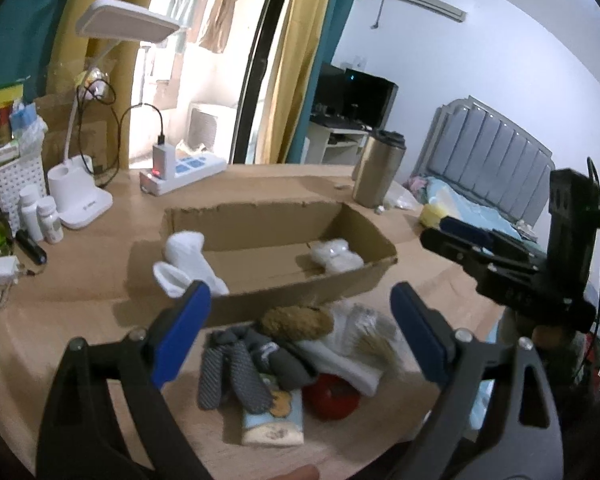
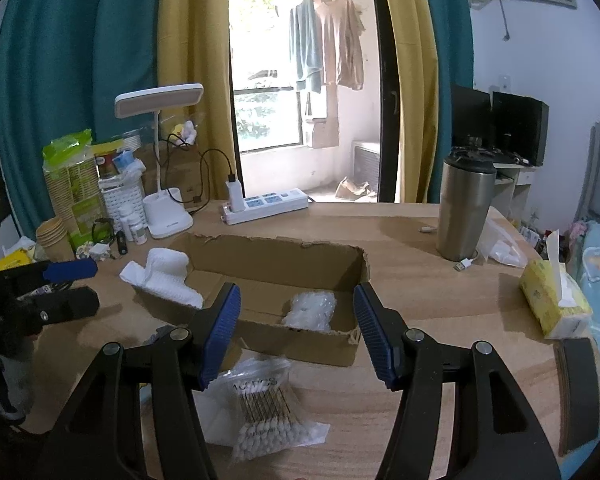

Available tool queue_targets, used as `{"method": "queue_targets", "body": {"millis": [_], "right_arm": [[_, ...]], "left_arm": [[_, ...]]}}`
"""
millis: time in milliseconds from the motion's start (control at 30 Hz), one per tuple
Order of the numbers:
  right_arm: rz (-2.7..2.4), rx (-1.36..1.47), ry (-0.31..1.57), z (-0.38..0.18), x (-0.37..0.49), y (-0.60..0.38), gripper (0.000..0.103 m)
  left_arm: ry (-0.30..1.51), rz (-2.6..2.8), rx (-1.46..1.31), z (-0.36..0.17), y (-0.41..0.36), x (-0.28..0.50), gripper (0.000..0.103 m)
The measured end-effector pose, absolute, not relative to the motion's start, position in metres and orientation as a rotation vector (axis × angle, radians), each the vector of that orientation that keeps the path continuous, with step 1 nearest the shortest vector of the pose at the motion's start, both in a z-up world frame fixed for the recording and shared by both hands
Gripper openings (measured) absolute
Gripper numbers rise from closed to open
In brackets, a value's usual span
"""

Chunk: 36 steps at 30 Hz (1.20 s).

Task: Organize soft objects
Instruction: 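Move both grippers back over the pile of soft items, then grasp the cotton swab bag with the right gripper while the left gripper grasps the cartoon tissue pack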

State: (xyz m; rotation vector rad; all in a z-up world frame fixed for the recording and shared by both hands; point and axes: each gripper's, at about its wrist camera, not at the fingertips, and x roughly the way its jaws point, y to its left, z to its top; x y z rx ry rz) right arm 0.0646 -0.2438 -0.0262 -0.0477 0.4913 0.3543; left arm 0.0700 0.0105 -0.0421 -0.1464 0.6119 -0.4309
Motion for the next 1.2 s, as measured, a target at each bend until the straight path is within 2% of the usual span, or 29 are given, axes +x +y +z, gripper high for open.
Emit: {"method": "queue_targets", "body": {"millis": [1200], "right_arm": [[0.405,-0.041,0.711,-0.103,0.068,-0.231,0.062]], "left_arm": [[0.905,-0.359,-0.129,-0.133,0.01,0.061,0.092]]}}
